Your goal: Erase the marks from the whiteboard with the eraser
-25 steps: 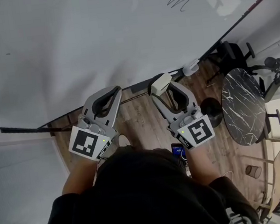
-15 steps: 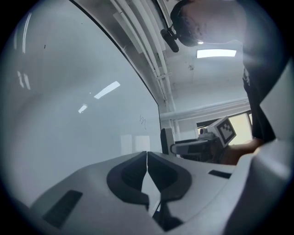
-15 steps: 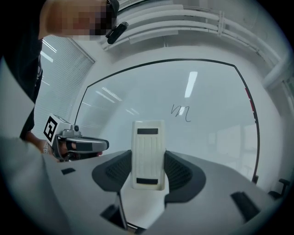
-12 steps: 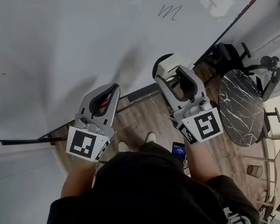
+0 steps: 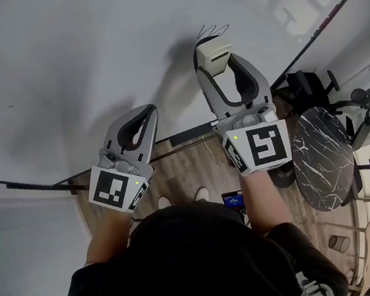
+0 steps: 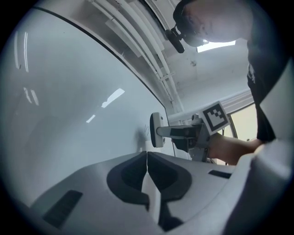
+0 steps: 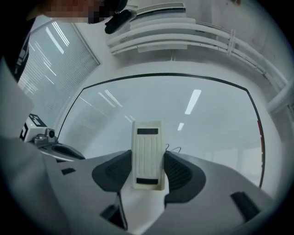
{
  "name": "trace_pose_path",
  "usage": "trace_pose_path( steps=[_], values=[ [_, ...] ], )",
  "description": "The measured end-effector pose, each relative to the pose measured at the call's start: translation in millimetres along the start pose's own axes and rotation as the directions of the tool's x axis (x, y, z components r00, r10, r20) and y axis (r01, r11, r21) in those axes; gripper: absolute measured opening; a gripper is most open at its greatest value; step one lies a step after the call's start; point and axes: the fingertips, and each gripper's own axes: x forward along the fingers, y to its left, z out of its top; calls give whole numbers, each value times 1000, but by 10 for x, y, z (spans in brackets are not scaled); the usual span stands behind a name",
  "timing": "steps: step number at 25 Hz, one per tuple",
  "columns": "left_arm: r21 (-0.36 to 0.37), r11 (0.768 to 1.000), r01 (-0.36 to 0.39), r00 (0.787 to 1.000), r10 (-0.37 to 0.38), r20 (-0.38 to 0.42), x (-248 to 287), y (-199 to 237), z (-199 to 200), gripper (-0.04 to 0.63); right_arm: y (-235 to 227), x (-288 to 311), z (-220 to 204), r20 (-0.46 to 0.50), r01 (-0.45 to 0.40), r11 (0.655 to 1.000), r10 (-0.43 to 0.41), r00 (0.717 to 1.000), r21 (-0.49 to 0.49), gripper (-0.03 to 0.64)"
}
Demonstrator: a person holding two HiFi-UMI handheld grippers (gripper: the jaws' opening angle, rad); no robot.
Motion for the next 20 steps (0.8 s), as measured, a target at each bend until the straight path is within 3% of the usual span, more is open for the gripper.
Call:
trace_pose_path(
  steps=[10,20],
  values=[
    [23,997,-76,997,75,20,65,67,136,6,20,315,195,61,103,977,-93,994,-187,221],
    [12,996,-83,997,83,7,86,113,21,6,-348,274,54,81,132,990,-128,988,-41,221]
  ],
)
